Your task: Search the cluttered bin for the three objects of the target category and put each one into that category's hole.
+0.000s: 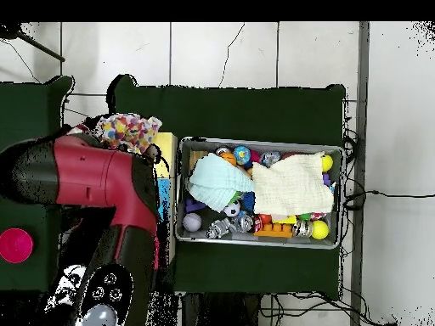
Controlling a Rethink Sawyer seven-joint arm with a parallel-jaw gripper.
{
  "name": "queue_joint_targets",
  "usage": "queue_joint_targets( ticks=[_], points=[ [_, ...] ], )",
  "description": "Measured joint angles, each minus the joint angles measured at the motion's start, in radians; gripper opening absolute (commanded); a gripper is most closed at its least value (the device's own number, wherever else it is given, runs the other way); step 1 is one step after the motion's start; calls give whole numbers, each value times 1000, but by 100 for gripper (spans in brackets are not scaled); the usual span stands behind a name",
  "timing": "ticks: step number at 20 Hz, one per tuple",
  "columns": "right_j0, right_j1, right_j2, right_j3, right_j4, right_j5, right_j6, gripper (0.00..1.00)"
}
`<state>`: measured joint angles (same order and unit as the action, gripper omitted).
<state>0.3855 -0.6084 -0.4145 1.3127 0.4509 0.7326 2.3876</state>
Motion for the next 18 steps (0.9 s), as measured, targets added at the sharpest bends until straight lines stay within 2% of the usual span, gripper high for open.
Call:
queue_joint_targets(
  ticks=[9, 18],
  points=[
    [13, -8, 2, 83, -5, -16, 0, 0],
    [18, -35, 6, 162, -11, -81, 0, 0]
  ],
)
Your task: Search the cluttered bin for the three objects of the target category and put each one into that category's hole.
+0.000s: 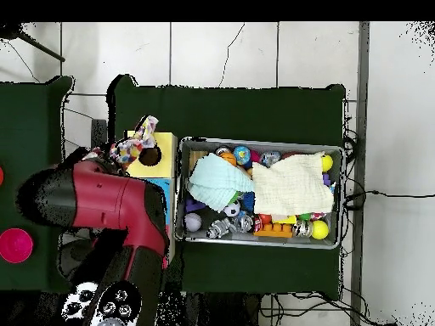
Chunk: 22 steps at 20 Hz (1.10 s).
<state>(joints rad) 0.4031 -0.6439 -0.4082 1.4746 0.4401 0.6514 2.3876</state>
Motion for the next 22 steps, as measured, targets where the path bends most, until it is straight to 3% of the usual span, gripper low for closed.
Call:
queue_joint_targets(
  ticks=[22],
  points=[
    [31, 12, 0, 55, -72, -65, 0, 0]
  ],
)
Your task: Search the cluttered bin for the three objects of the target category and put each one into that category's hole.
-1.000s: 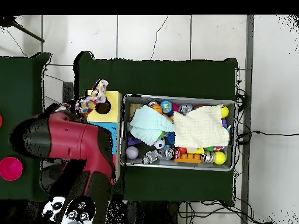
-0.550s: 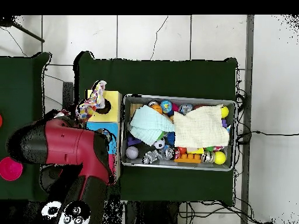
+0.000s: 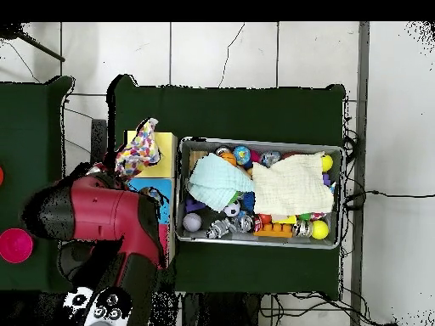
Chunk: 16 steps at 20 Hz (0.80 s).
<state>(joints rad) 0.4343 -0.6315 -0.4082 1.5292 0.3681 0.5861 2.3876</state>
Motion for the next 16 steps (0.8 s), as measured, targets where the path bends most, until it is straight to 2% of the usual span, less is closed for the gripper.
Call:
queue_joint_targets(
  ticks=[9, 16],
  points=[
    [-10, 22, 7, 20, -19, -85, 0, 0],
    [-70, 59, 57, 69, -56, -217, 0, 0]
  ],
)
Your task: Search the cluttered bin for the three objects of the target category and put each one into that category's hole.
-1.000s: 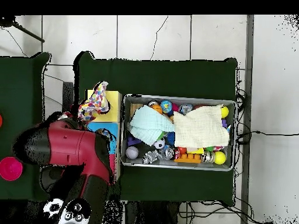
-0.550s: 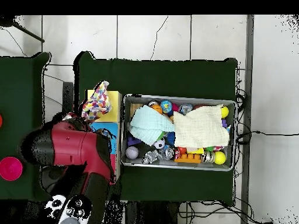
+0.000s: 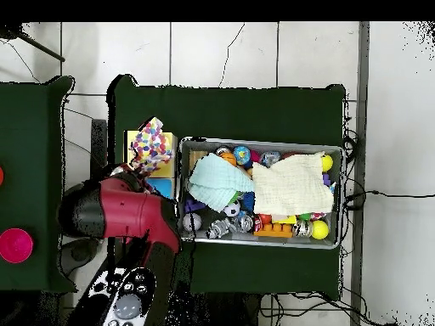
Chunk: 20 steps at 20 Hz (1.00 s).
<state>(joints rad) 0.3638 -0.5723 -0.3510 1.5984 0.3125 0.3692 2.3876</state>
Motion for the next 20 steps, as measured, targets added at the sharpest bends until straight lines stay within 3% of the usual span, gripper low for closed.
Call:
queue_joint_targets(
  ticks=[7, 20],
  points=[
    [-44, 31, 42, 25, -24, -43, 0, 0],
    [-77, 7, 83, 61, -10, -77, 0, 0]
  ],
)
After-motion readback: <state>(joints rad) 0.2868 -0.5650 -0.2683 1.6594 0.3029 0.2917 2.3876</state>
